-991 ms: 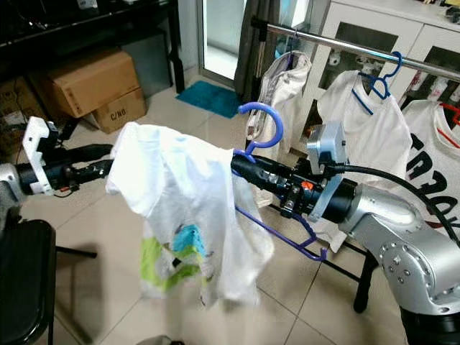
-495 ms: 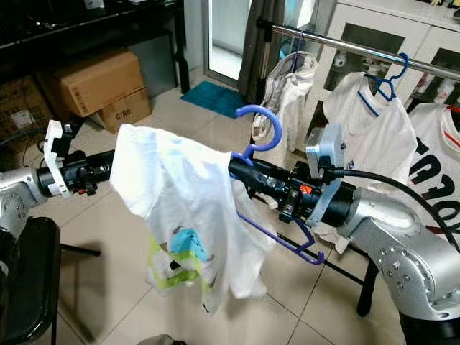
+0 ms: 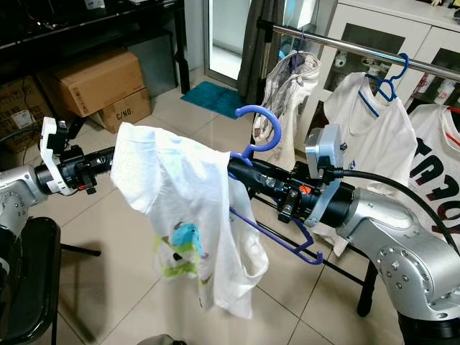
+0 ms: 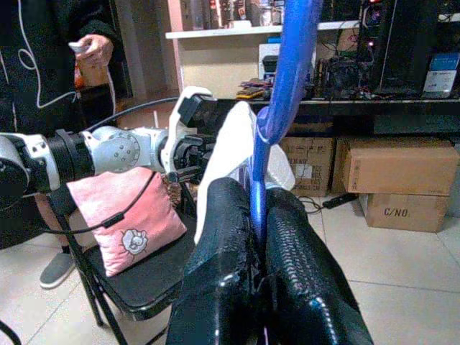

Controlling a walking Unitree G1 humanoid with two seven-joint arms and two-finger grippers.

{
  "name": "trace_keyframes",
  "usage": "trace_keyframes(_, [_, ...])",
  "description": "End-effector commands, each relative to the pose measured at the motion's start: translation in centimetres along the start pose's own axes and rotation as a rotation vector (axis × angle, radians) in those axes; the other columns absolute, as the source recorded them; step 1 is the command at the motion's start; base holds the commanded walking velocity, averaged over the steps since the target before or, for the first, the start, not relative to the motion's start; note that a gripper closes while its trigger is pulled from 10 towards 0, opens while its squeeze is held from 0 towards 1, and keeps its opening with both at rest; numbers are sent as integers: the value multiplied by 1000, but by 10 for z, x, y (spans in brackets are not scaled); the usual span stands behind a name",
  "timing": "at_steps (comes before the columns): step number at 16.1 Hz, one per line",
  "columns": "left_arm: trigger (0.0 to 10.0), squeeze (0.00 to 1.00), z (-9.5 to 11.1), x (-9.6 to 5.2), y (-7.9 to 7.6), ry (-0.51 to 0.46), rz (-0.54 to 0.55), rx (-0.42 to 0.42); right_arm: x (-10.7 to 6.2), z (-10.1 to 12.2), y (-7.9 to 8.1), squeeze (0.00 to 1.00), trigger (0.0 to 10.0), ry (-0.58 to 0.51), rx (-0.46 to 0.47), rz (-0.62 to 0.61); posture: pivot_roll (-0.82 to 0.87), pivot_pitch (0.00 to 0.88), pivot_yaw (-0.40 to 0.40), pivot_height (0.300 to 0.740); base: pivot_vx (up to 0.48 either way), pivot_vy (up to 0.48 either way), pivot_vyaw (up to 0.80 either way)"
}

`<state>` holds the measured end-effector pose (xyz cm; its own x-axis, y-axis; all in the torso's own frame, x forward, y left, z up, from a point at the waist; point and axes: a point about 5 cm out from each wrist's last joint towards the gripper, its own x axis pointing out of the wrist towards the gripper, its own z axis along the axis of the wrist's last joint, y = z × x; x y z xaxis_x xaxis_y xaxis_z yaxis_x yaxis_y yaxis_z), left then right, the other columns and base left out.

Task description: Hang hanger

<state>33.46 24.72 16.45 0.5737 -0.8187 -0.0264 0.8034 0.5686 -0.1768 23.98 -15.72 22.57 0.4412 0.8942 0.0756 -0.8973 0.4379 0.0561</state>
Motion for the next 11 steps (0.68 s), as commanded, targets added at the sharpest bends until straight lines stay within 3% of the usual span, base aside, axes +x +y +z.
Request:
trace_keyframes(1, [0, 0, 6, 1, 2, -26, 17, 17, 2, 4, 3, 0, 10000, -14, -16, 14, -161, 0, 30, 740, 0, 0, 0])
trace_keyframes(7, [0, 0, 17, -4, 11, -104, 120, 58, 1, 4, 3, 0, 10000, -16, -14, 8, -163, 0, 34, 740, 0, 0, 0])
trace_keyframes(11, [0, 0, 42, -22, 24, -250, 288, 124, 1, 4, 2, 0, 10000, -26, -10, -9, -159, 0, 35, 740, 0, 0, 0])
